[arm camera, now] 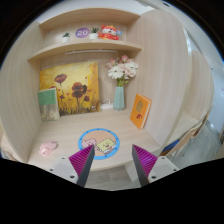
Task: Arrange mouse
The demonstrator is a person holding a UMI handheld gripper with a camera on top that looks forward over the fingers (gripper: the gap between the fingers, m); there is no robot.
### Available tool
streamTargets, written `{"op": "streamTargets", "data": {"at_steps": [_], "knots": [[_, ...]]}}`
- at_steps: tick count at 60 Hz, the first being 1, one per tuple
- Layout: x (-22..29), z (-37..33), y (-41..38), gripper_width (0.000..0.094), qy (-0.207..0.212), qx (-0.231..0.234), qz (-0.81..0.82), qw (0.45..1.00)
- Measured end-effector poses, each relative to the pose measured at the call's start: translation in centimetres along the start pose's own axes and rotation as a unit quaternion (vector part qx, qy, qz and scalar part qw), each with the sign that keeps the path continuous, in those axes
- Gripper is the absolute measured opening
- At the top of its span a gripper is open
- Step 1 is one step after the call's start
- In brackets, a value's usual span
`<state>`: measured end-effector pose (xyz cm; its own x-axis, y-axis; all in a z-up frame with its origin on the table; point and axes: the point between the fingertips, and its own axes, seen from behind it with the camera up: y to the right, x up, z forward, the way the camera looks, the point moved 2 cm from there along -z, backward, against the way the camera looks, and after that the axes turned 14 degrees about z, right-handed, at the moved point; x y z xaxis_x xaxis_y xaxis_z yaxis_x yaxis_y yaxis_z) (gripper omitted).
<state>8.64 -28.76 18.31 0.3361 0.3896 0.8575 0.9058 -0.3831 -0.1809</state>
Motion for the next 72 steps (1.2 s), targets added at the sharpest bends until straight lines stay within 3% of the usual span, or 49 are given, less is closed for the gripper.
{"op": "streamTargets", "data": {"at_steps": [9,21,31,41,72], "knots": [[-7.0,0.2,-3.3,0.0739,-0.055,0.018,-0.017,0.998],[-15.7,-0.2,-11.8,0.0739,-0.12,0.086,-0.043,0.988],[-19.8,1.0,-19.8,0.0743,-0.149,0.139,-0.04,0.978],[-21.2,4.1,-26.4,0.0739,-0.15,0.171,-0.053,0.972],[-19.1,16.3,-36.1,0.0743,-0.146,0.15,-0.062,0.976]]}}
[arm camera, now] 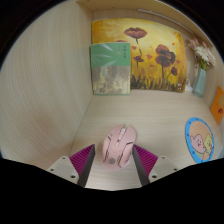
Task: Arrange mouse
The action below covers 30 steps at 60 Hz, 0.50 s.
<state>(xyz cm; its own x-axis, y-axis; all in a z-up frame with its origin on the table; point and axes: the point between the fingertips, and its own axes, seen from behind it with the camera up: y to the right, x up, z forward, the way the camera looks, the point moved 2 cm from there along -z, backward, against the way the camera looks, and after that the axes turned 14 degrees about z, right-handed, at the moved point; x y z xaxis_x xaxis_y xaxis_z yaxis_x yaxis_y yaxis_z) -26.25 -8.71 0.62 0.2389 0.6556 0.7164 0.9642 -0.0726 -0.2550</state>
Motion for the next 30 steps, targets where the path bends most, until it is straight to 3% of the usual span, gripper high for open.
{"op": "streamTargets", "data": {"at_steps": [11,16,19,30], "knots": [[1.6,3.3,-1.9,0.0742,-0.015,0.002,-0.035,0.999],[2.0,4.2,-2.2,0.0656,-0.018,-0.007,-0.044,0.999],[2.2,4.3,-2.1,0.0544,-0.019,-0.01,-0.04,0.999],[2.0,4.4,-1.9,0.0418,-0.043,-0.015,-0.039,0.998]]}}
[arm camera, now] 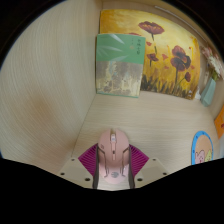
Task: Arrange mouse
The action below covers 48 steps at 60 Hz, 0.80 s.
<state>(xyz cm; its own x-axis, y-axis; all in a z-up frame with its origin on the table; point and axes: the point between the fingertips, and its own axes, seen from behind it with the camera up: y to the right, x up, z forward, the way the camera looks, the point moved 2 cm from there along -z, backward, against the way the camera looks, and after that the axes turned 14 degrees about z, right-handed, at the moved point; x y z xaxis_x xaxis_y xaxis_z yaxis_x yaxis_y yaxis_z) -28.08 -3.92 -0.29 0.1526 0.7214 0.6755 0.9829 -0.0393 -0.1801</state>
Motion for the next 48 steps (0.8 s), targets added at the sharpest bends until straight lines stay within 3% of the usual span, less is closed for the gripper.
{"op": "streamTargets", "data": {"at_steps": [3,13,26,33,40,48], "knots": [[0.0,0.0,0.0,0.0376,-0.01,0.001,0.003,1.0],[2.0,-1.3,1.2,0.0377,-0.043,-0.007,-0.023,0.999],[19.2,-12.0,5.6,0.0377,0.108,0.011,-0.022,0.994],[25.5,-18.1,11.0,0.0376,0.175,0.005,-0.027,0.984],[26.8,-20.9,18.1,0.0377,0.194,-0.013,-0.03,0.98],[22.0,-18.5,26.1,0.0375,0.147,-0.033,-0.011,0.988]]}}
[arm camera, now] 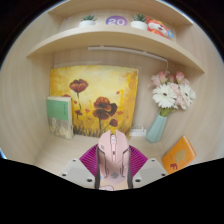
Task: Arrange mouse
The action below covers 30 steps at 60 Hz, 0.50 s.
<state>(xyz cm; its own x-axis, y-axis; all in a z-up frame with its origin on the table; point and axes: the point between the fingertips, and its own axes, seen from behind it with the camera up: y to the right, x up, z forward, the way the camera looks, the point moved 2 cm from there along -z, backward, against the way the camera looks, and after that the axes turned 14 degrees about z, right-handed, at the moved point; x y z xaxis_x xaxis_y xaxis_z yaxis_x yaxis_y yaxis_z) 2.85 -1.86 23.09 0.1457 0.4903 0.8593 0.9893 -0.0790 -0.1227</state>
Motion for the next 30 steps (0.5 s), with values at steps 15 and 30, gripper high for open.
{"op": "streamTargets", "data": {"at_steps": [15,30], "knots": [[-16.5,4.4,7.0,0.0374,-0.143,-0.03,0.006,0.989],[-22.3,5.2,7.8,0.0389,-0.182,-0.029,0.011,0.983]]}}
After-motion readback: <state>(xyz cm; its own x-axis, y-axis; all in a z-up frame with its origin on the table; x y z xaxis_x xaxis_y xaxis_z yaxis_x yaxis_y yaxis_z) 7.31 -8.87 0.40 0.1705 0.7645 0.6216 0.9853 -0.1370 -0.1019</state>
